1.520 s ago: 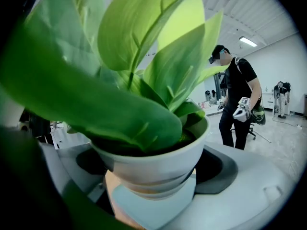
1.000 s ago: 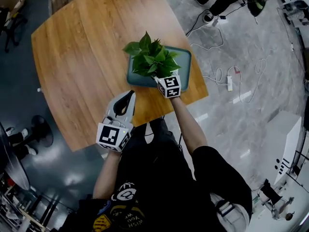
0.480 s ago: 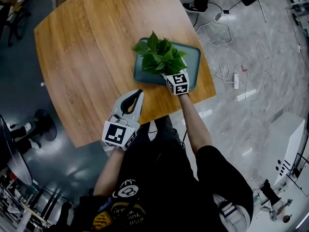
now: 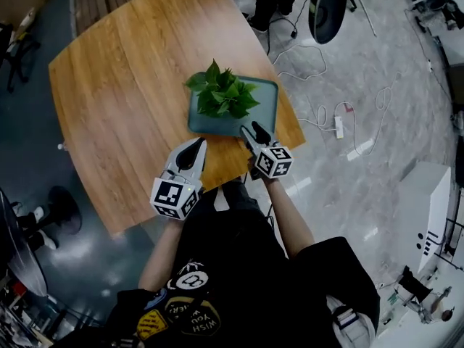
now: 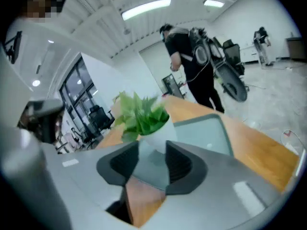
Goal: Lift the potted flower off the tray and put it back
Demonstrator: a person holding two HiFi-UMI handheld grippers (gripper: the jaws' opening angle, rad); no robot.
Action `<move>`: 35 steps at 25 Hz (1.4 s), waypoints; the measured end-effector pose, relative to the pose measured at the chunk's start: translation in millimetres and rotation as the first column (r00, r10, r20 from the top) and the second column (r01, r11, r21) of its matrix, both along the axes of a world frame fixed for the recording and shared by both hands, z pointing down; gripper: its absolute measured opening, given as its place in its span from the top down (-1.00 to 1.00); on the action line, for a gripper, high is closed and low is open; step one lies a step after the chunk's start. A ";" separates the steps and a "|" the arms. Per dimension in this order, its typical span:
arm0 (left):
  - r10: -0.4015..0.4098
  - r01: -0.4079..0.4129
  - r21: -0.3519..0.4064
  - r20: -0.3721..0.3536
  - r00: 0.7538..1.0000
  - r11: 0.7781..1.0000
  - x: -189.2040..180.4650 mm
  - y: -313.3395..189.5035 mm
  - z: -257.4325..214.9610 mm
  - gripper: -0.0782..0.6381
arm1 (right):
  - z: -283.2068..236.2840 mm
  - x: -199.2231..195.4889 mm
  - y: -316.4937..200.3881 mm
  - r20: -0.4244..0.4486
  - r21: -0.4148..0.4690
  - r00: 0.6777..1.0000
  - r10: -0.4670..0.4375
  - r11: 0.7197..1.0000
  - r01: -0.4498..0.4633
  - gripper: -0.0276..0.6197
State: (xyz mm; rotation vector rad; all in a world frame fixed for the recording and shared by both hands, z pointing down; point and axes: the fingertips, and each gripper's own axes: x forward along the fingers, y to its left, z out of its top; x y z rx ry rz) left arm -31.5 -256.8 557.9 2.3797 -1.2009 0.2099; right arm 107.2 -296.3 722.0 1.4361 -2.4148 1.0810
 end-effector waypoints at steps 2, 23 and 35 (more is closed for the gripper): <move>-0.018 0.018 0.018 -0.006 1.000 1.000 -0.7 -2.3 -14.0 0.79 | -59.4 18.0 17.3 0.004 0.090 0.997 0.080 0.993 -0.080 0.84; 0.179 -0.167 0.183 -0.055 0.982 0.969 38.0 0.1 -98.1 0.79 | -256.8 31.2 42.2 -0.088 0.442 0.979 0.186 0.887 -0.130 0.92; 0.137 -0.128 0.188 -0.035 0.990 0.974 22.3 -11.3 -95.5 0.79 | -247.8 19.1 34.7 -0.090 0.427 0.987 0.132 0.901 -0.082 0.91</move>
